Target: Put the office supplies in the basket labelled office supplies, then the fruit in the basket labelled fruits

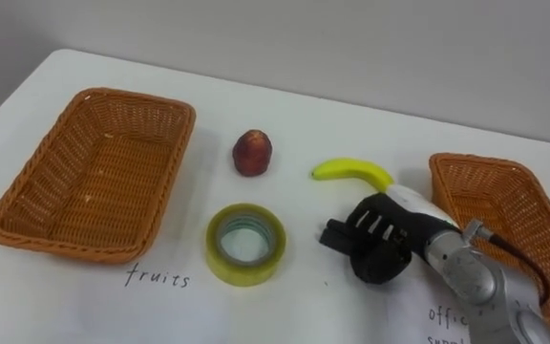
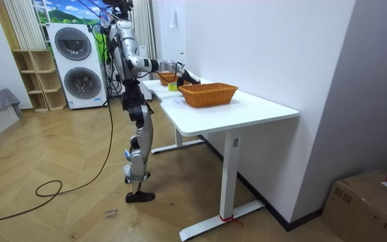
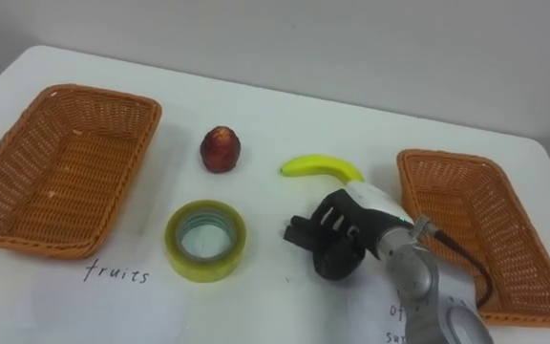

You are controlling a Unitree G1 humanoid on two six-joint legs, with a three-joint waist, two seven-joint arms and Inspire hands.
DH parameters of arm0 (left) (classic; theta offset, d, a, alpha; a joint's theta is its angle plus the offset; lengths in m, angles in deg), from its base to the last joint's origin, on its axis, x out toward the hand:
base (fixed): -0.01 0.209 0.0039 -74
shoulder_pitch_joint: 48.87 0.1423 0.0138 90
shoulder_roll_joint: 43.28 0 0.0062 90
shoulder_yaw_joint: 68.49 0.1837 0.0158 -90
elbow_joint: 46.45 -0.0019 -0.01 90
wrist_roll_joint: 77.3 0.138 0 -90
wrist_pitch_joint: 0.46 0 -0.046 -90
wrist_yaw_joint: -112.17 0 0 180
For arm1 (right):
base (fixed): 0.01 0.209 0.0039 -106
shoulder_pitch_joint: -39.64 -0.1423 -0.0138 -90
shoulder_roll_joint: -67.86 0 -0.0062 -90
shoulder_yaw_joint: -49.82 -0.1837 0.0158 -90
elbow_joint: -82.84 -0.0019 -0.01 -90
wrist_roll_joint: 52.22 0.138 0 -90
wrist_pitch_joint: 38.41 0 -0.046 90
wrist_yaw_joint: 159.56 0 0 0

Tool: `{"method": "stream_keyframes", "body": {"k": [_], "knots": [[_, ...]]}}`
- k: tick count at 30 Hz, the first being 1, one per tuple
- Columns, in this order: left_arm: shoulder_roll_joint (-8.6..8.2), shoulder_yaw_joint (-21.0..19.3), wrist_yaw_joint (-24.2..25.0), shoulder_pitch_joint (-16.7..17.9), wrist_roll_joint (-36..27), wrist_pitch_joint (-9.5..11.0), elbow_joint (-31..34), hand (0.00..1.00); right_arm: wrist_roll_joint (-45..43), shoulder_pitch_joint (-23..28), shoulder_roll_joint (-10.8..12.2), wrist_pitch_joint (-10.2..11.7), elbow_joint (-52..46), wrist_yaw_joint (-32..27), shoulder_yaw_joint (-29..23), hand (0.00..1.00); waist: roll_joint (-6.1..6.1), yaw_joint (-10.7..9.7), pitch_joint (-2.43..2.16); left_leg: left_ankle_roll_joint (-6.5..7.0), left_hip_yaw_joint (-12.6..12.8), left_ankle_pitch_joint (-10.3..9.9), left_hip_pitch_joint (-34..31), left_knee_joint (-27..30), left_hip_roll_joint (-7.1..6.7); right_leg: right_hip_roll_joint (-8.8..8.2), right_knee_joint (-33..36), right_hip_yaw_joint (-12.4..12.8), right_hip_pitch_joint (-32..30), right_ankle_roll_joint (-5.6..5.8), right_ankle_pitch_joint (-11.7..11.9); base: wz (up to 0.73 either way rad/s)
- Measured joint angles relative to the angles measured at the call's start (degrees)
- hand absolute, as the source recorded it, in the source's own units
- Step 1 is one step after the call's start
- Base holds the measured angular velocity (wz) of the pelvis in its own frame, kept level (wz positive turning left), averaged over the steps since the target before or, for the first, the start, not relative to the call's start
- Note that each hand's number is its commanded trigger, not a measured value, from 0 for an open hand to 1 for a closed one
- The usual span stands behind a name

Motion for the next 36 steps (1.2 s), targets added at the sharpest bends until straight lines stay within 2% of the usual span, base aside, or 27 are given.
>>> {"method": "stream_keyframes", "body": {"k": [4, 12, 14, 16, 18, 20, 27, 31, 33, 36], "knots": [[-0.07, -0.3, 0.01, 0.39, 0.41, 0.02, -0.44, 0.0, 0.16, 0.27, 0.03, 0.69, -1.46, 0.38, -1.04, 1.0, 0.44, -0.38, 0.31, 0.0, 0.07, 0.0, -0.22, -0.02, 0.0, -0.01, 0.06, -0.07, -0.3, 0.0, 0.0, -0.01], [-1.31, -4.83, 0.04, 2.92, 0.46, 0.24, -1.71, 0.0, 1.93, 3.08, 0.16, 3.07, -6.7, 1.08, -3.22, 1.0, 0.61, -1.66, 0.12, -0.03, -0.15, 0.05, -0.1, -0.01, -0.11, -0.04, -0.01, 0.82, -0.45, 0.0, 0.0, 0.0], [-1.36, -4.86, 0.04, 2.94, 0.46, 0.22, -2.2, 0.0, 1.95, 3.08, 0.16, 3.41, -7.73, 1.08, -4.5, 1.0, 0.85, -1.84, -0.08, -0.02, -0.21, 0.05, 0.0, 0.0, -0.13, -0.07, -0.05, 0.82, -0.28, 0.0, 0.0, 0.0], [-1.41, -4.91, 0.04, 3.73, 0.45, 0.23, -2.15, 0.0, 2.5, 3.08, 0.14, 3.85, -8.88, 0.98, -6.1, 1.0, 1.04, -1.98, -0.06, -0.02, -0.24, 0.05, 0.78, -0.07, -0.13, -0.07, -0.07, 0.92, 0.23, 0.0, 0.0, 0.0], [-1.53, -5.23, 0.04, 4.47, 0.39, 0.22, -2.15, 0.0, 5.02, 3.08, 0.26, 4.15, -9.22, 0.47, -7.95, 1.0, 1.3, -2.77, -0.28, -0.02, -0.4, 0.05, 1.18, -0.08, -0.13, -0.07, -0.16, 0.92, 1.11, 0.0, 0.0, 0.07], [-1.71, -5.87, 0.06, 4.83, 0.4, 0.2, -2.18, 0.0, 6.57, 3.08, 0.25, 4.14, -9.96, -0.01, -8.92, 1.0, 1.35, -3.08, -0.26, -0.02, -0.3, 0.05, 1.73, -0.14, -0.1, -0.03, -0.12, 1.24, 1.49, 0.01, 0.0, 0.0], [-1.73, -6.3, 0.76, 4.72, 0.35, 0.14, -2.18, 0.0, 11.46, 3.05, 0.23, 4.26, -10.74, -3.0, -10.74, 1.0, 1.14, -3.52, -0.27, 0.0, -0.17, 0.07, 1.54, 0.0, -0.1, -0.04, 0.12, 1.46, 1.47, 0.01, 0.0, -0.02], [-1.97, -7.07, 2.17, 4.76, 1.07, 0.34, -2.18, 0.0, 13.33, 3.05, 0.02, 4.9, -10.83, -4.5, -14.9, 1.0, 0.62, -3.61, -0.37, -0.1, -0.01, 0.36, 1.22, 0.0, -0.13, -0.02, 0.17, 1.61, 1.07, -0.04, 0.02, 0.0], [-2.16, -7.37, 2.61, 4.9, 1.12, 0.48, -2.18, 0.0, 15.3, 3.05, -1.46, 5.23, -10.83, -5.89, -17.03, 1.0, 0.4, -3.57, -0.46, -0.07, 0.02, 0.41, 0.86, 0.05, -0.15, -0.02, 0.18, 1.65, 0.66, -0.08, 0.05, 0.0], [-2.22, -8.17, 2.63, 5.0, 1.07, 0.91, -2.22, 0.0, 16.09, 3.03, -2.35, 6.38, -10.83, -7.95, -19.29, 1.0, 0.37, -3.6, -0.46, -0.06, 0.09, 0.47, 0.76, 0.19, -0.13, 0.02, 0.24, 2.01, 0.28, -0.14, 0.09, -0.04]]}}
